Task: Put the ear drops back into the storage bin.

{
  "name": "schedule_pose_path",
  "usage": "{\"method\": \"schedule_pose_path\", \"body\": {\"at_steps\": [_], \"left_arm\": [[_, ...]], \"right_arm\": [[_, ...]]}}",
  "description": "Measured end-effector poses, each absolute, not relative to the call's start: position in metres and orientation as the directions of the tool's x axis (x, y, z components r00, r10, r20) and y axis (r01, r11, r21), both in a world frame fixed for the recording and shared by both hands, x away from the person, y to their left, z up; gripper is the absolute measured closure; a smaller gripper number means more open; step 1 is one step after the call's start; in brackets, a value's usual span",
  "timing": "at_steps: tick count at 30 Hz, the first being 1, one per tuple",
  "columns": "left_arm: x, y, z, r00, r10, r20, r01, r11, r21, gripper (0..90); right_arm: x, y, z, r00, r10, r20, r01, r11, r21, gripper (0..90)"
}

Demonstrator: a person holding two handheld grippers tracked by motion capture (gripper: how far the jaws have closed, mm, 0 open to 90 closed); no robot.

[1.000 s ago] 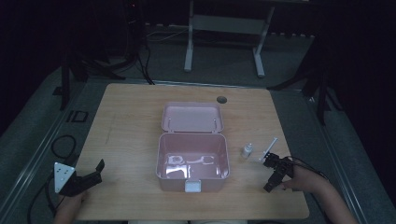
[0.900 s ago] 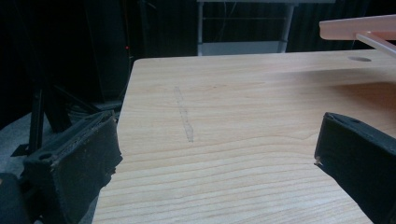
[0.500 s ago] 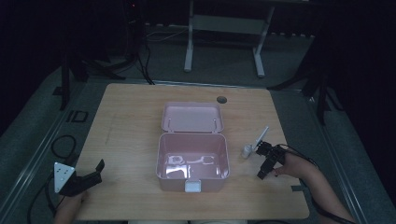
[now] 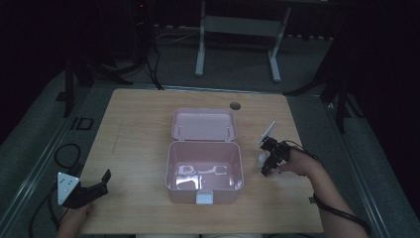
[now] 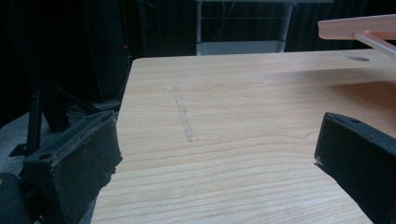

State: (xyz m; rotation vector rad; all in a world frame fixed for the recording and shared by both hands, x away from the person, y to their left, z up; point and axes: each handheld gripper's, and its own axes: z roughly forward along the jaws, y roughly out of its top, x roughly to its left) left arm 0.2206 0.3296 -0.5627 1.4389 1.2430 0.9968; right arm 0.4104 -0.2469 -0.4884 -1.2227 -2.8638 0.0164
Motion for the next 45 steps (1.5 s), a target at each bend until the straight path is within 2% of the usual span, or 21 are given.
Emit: {"method": "schedule_pose_path", "body": {"at_steps": [2, 9, 17, 24, 30, 37, 45], "left_arm": [[0.221, 0.330, -0.563, 0.150, 0.989, -0.005, 0.210, -0.027, 0.977, 0.4], [0.221, 0.330, -0.563, 0.150, 0.989, -0.006, 0.211, -0.026, 0.977, 0.4], [0.221, 0.330, -0.563, 0.151, 0.988, -0.005, 0.210, -0.027, 0.977, 0.4], [0.221, 0.329, -0.563, 0.150, 0.989, -0.004, 0.212, -0.028, 0.977, 0.4], [0.221, 0.329, -0.563, 0.149, 0.989, -0.005, 0.212, -0.027, 0.977, 0.4], [0.221, 0.329, -0.563, 0.149, 0.989, -0.004, 0.212, -0.028, 0.977, 0.4], [0.221, 0.329, -0.563, 0.149, 0.989, -0.004, 0.211, -0.028, 0.977, 0.4]], "right_arm": [[0.415, -0.244, -0.489, -0.684, 0.729, 0.031, 0.729, 0.684, -0.012, 16.1], [0.428, -0.235, -0.492, -0.667, 0.744, 0.038, 0.745, 0.667, 0.002, 26.5], [0.434, -0.225, -0.501, -0.675, 0.738, 0.024, 0.737, 0.675, -0.025, 34.3], [0.436, -0.222, -0.506, -0.684, 0.729, 0.008, 0.729, 0.684, -0.039, 50.8], [0.434, -0.220, -0.509, -0.710, 0.704, -0.009, 0.703, 0.709, -0.048, 58.9], [0.428, -0.221, -0.507, -0.770, 0.637, -0.037, 0.638, 0.767, -0.065, 59.2], [0.409, -0.223, -0.501, -0.883, 0.468, -0.031, 0.469, 0.881, -0.066, 59.2]]}}
